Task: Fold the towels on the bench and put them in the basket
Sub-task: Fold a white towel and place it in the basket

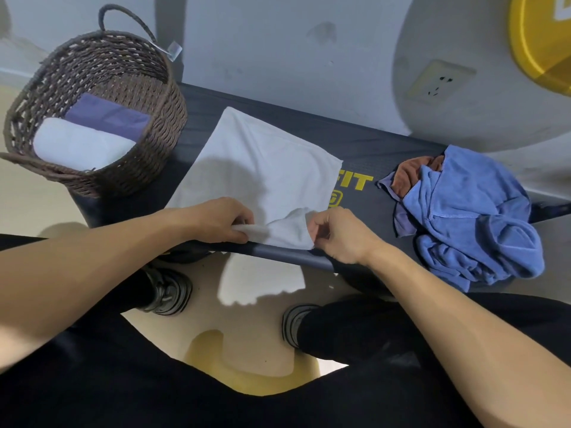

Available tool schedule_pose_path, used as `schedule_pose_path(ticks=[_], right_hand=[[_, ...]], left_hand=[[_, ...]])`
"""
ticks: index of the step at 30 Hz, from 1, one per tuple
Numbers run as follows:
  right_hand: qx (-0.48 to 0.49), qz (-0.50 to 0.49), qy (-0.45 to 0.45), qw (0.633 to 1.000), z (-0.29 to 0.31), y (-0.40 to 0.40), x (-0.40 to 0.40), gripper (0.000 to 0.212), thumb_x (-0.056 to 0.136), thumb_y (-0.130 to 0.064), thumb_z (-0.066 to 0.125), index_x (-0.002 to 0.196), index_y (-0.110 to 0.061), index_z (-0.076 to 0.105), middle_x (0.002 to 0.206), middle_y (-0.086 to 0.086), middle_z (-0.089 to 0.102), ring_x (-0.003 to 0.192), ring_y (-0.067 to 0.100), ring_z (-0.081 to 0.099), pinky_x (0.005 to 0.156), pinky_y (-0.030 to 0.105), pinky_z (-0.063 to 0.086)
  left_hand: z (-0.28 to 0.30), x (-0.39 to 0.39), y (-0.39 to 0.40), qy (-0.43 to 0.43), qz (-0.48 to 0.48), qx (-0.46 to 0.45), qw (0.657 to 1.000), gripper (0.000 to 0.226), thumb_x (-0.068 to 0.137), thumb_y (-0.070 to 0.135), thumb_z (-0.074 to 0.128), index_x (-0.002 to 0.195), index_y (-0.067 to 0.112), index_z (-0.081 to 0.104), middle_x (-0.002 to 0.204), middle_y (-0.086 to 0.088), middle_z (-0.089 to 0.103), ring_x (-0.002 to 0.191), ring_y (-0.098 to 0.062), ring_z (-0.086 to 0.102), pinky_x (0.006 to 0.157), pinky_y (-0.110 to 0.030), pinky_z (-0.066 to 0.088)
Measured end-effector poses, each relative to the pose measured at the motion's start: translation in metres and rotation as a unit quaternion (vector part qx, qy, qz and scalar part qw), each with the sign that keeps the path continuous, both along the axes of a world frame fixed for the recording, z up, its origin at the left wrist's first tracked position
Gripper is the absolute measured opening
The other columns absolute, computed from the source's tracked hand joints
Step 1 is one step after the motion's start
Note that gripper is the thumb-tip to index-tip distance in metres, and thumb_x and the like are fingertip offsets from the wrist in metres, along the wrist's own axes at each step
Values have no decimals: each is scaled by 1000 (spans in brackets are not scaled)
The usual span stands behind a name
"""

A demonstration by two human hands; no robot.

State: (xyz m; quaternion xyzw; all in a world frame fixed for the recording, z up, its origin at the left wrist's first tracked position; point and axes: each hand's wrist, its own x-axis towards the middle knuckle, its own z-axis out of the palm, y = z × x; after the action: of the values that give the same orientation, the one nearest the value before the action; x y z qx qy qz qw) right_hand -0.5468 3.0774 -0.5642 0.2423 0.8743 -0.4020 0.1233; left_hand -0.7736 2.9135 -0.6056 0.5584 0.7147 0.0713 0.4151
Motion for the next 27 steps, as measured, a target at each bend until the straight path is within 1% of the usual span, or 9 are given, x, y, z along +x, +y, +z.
schedule_pose_path(ticks=[5,7,10,13,15,17,20,24,27], right_hand=[[-62,-9,-176,982,-15,5,1,27,78,3,58,78,-17,76,70,-7,74,67,8,69,65,23,55],[-181,-157,-203,949,-20,8,2,10,89,-8,64,91,-5,73,79,8,75,67,20,71,69,34,61],[-240,-357,-142,892,-28,11,-1,28,90,-24,67,85,4,71,80,19,74,60,27,70,64,43,63],[-193,-438,-74,875,-37,5,-7,60,87,-56,62,76,2,69,69,16,74,58,29,72,55,38,61],[-159,-468,-40,868,-41,2,-11,67,83,-66,59,64,-2,65,58,11,70,47,24,67,49,29,54],[-70,-431,-39,899,-44,4,-13,59,82,-54,65,58,-1,63,48,8,63,37,18,59,46,28,51],[37,-382,-36,923,-43,11,-17,40,82,-36,67,69,2,68,55,11,67,34,15,57,50,30,55],[4,-411,-7,912,-37,37,-28,39,81,-39,74,64,-7,60,64,16,71,48,24,67,64,41,60],[15,-403,-3,915,-32,62,-43,45,77,-42,79,71,2,69,71,18,72,63,28,70,65,44,60]], left_hand=[[-2,2,-10,26,-18,29,999,13,75,34,75,87,31,70,77,10,63,70,-6,59,68,-32,51],[-2,3,-14,22,-22,37,999,25,73,46,76,93,32,71,77,11,61,71,-4,57,69,-30,50],[-1,5,-16,27,-2,49,998,32,75,62,67,90,35,71,77,13,60,72,-3,57,69,-29,51],[-1,7,-16,18,17,52,998,19,80,53,68,86,35,71,75,13,62,71,-2,58,70,-32,52],[-1,7,-14,15,26,48,998,9,81,42,70,86,35,71,74,12,63,69,-3,59,70,-34,53],[-1,7,-13,15,26,43,999,7,81,34,72,87,34,69,73,10,63,67,-4,58,69,-35,53],[-4,9,-14,33,27,52,998,15,77,32,75,87,34,64,72,11,59,66,-4,55,64,-34,49],[-11,10,-17,139,108,103,979,52,60,52,83,98,29,56,90,10,49,79,-13,49,71,-33,43],[-7,8,-13,155,105,70,980,67,57,57,84,106,26,51,100,4,44,89,-17,47,79,-37,45]])
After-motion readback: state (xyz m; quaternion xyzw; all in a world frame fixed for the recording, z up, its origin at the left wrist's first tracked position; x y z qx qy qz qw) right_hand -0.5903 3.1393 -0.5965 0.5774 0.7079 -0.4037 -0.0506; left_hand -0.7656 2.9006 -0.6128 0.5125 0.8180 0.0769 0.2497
